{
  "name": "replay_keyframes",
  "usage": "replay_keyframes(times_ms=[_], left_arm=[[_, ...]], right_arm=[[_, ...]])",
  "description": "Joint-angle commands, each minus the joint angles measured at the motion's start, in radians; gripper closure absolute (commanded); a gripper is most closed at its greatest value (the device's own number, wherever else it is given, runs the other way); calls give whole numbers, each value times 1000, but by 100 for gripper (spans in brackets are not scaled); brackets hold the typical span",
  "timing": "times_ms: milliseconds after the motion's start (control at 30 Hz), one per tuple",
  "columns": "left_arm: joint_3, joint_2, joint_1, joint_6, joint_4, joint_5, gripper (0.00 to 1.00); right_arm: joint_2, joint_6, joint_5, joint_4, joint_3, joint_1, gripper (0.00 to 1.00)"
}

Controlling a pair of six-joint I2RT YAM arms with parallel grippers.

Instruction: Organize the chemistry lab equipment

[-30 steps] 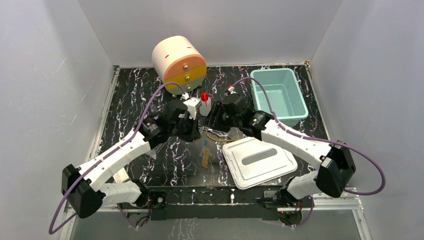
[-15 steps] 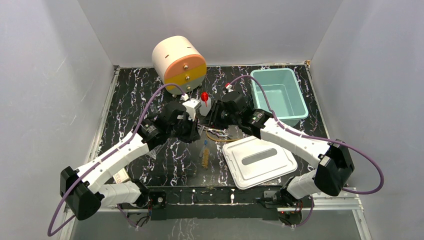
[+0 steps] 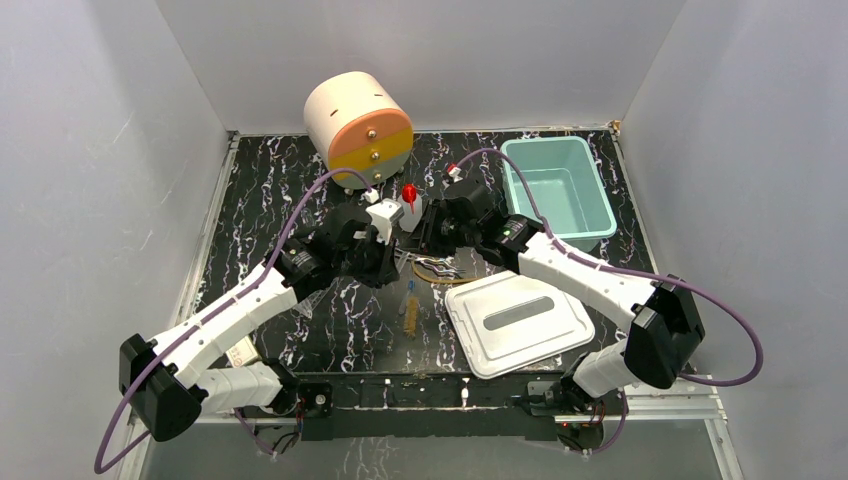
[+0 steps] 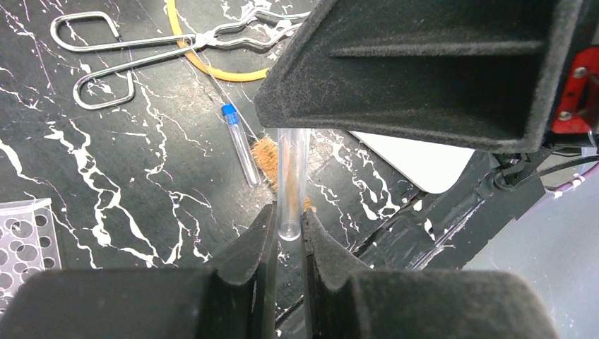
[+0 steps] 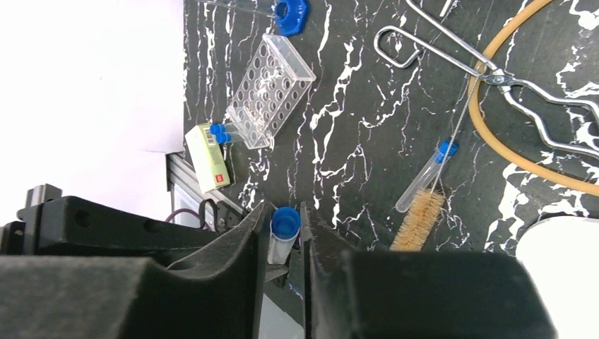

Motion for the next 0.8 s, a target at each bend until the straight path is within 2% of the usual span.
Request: replay_keyframes(times_ms=[0,67,200,300,400,600,767], left_arm=[[-6,-28,1,23,-25,4,96],[-2,-25,1,20,-28,-11,91],[31,-32,1,-3,-46,-59,49],[87,-69,0,-11,-76,-116,33],[180,-120,1,0,-135,-205,27],[409,-202,1,2,-236,-402,24],[586,-220,0,-33,-275,-605,22]], right_arm=[[-11,-19,-14,37,46,-5,77],[-14,-25,-19,43,44,-5,82],[-19,-65,-17,61,37,-5,86],[-36,-119,9,96,13,-5,86],[-34,-192,49,110,4,-5,84],[49,-325,91,191,12,18,81],[160,-448,146,312,78,118,81]])
